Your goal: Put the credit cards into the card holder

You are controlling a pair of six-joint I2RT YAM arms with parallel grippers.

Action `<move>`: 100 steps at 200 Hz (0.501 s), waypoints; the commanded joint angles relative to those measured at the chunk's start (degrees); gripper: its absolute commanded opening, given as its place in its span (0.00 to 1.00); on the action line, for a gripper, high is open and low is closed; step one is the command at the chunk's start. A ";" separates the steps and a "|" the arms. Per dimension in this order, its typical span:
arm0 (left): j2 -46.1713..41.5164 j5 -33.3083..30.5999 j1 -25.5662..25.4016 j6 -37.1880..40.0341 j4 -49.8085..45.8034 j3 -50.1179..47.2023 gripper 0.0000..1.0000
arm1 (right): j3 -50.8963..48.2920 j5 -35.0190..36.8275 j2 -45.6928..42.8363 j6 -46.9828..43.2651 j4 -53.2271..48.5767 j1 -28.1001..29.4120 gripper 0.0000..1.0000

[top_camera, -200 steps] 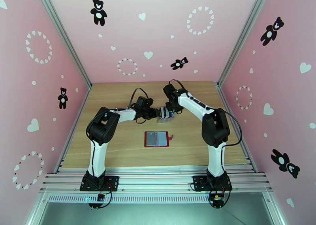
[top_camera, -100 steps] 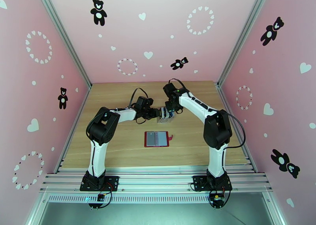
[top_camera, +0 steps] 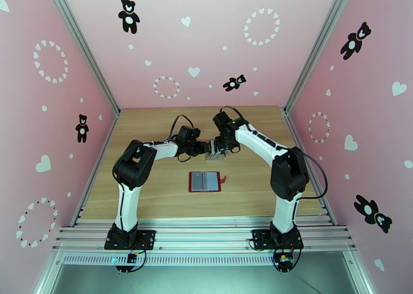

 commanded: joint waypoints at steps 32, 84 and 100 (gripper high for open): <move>2.26 0.13 -0.53 0.71 -2.94 -0.12 0.50 | -5.00 -1.52 -5.15 1.01 -1.49 0.80 0.10; 2.15 0.06 -0.64 0.77 -2.96 -0.12 0.50 | -7.84 -2.72 -5.96 1.07 -1.09 1.03 0.10; 2.17 0.04 -0.69 0.86 -3.14 -0.14 0.50 | -8.31 -2.72 -6.12 1.12 -0.99 1.02 0.09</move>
